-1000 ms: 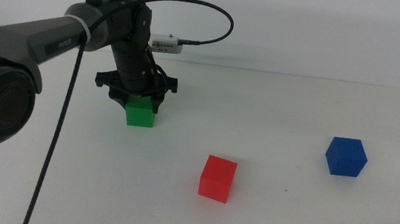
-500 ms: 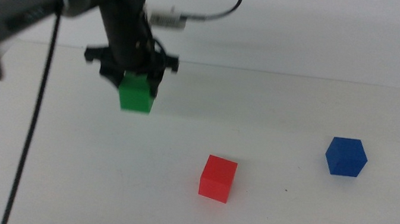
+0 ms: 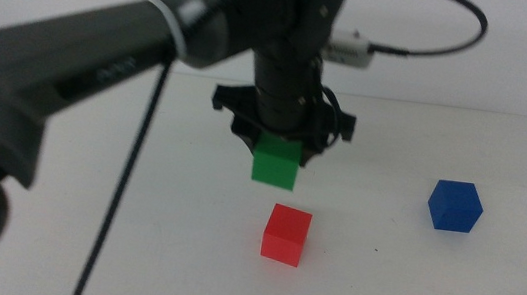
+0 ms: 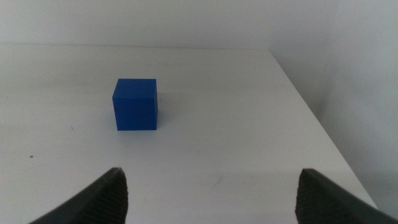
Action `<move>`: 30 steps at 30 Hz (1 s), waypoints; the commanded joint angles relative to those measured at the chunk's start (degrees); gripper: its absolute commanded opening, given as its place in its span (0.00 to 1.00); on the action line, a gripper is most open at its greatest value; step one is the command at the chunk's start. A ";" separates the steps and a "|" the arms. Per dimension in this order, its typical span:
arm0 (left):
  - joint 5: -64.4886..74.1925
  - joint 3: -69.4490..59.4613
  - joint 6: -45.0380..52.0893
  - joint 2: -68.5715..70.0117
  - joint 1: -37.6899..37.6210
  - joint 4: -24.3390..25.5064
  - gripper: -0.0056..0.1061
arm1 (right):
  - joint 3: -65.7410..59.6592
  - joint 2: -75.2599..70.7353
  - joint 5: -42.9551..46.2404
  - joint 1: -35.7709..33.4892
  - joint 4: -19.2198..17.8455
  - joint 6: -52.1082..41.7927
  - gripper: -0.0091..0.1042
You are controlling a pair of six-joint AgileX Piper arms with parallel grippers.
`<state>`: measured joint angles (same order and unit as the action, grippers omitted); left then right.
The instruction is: Stack red cubes first, then green, then blue cubes in a specific spot.
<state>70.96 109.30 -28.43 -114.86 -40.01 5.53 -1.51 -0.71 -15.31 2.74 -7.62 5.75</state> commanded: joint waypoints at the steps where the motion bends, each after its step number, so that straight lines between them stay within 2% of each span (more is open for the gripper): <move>1: 3.22 1.40 -1.13 2.00 -1.18 0.46 0.04 | 0.54 -0.85 4.42 0.40 -0.90 -0.75 0.91; 11: 0.82 1.36 2.30 -1.56 -1.64 -1.67 0.04 | 0.54 -0.85 4.42 0.40 -0.90 -0.75 0.91; 30: -1.94 1.36 2.30 -2.86 -1.64 -5.10 0.04 | 0.54 -0.85 4.42 0.40 -0.90 -0.75 0.91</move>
<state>70.02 109.24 -25.83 -120.76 -41.47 1.35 -1.51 -0.71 -15.31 2.74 -7.67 5.75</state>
